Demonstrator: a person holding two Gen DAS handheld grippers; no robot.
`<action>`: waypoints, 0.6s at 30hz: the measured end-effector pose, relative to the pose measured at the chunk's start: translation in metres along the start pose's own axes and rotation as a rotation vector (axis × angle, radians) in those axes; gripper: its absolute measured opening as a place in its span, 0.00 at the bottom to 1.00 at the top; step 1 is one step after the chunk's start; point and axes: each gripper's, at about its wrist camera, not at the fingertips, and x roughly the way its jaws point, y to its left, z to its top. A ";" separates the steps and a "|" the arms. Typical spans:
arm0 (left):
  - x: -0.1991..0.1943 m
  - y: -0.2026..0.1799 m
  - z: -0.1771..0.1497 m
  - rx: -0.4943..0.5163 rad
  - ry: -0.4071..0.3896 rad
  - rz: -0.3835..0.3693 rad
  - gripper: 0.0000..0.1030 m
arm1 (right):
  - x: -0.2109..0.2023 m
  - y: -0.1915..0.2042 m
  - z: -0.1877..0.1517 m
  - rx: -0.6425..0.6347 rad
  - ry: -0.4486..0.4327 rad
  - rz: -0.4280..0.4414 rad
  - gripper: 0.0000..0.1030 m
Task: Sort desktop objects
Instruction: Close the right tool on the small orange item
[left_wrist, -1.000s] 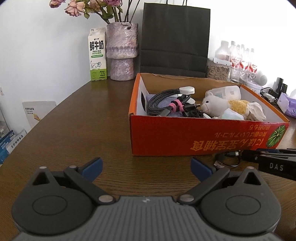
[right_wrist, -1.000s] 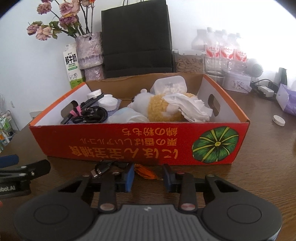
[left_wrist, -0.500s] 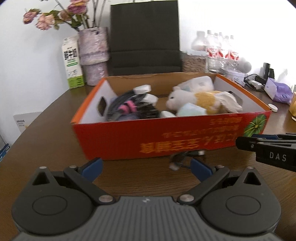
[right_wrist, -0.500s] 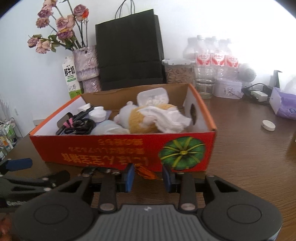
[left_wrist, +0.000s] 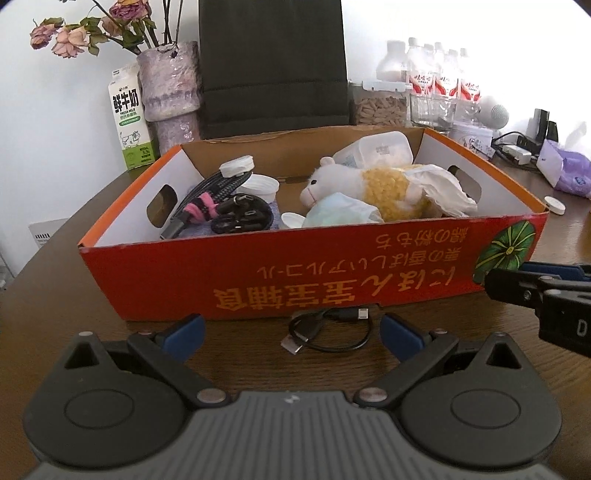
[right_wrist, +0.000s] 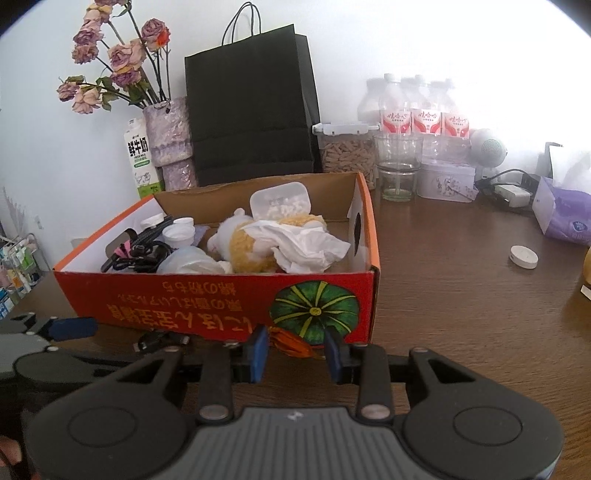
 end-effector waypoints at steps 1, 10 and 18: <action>0.001 -0.001 0.000 0.003 0.004 0.000 0.99 | 0.000 0.000 0.000 -0.003 0.001 0.000 0.31; 0.001 -0.001 -0.002 -0.033 0.014 -0.075 0.63 | 0.003 -0.002 -0.001 0.010 0.011 -0.001 0.31; -0.007 -0.003 -0.004 -0.022 0.006 -0.125 0.37 | 0.002 -0.002 -0.003 0.009 0.007 0.001 0.31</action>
